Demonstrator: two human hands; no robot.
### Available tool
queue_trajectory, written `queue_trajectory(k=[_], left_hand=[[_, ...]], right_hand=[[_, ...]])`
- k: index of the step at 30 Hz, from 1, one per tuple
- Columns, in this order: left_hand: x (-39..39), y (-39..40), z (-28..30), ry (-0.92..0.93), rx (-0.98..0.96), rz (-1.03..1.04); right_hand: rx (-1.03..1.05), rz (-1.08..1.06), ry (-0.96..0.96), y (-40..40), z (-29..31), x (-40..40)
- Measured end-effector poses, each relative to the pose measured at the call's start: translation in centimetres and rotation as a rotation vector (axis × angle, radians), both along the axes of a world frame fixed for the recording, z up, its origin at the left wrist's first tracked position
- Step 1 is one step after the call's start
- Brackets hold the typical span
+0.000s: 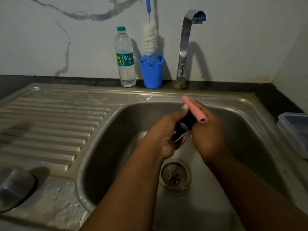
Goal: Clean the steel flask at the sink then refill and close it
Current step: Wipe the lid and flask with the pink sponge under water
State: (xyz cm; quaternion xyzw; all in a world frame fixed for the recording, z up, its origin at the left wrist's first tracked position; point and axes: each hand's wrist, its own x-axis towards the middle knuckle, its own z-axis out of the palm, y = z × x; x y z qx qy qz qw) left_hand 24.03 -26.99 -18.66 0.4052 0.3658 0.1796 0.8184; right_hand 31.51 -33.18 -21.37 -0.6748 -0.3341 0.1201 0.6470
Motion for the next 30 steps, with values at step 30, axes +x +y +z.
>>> queue_trajectory(k=[30], left_hand=[[0.1,2.5,-1.4,-0.333,-0.478,0.654]], right_hand=[[-0.263,0.363,-0.38,0.2,-1.6,-0.3]])
